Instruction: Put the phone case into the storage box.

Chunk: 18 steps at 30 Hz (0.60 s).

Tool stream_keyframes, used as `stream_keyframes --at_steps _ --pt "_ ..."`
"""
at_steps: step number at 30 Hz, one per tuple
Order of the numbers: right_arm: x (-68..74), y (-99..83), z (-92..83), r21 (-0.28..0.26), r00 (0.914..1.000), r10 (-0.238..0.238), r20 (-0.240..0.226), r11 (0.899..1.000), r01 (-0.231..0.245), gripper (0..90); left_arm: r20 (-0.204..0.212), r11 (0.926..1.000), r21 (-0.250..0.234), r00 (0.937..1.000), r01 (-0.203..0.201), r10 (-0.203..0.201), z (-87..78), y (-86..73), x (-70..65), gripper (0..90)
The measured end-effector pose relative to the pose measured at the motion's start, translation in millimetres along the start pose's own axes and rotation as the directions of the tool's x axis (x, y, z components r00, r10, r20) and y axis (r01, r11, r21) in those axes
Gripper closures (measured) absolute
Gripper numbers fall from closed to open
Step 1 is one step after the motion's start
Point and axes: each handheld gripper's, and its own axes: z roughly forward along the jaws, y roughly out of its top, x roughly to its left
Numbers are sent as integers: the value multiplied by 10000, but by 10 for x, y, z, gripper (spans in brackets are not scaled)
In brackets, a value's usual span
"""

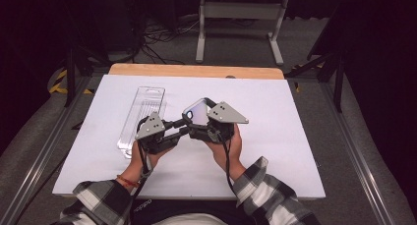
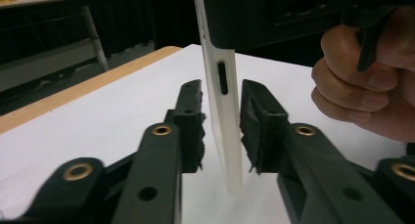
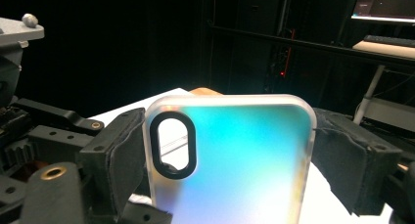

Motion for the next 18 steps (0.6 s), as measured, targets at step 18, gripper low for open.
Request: stream_keyframes --at_steps 18 --pt "57 -32 -118 -327 9988 -209 434 9992 224 178 -324 9969 -58 9964 -789 787 -3 68 -37 802"
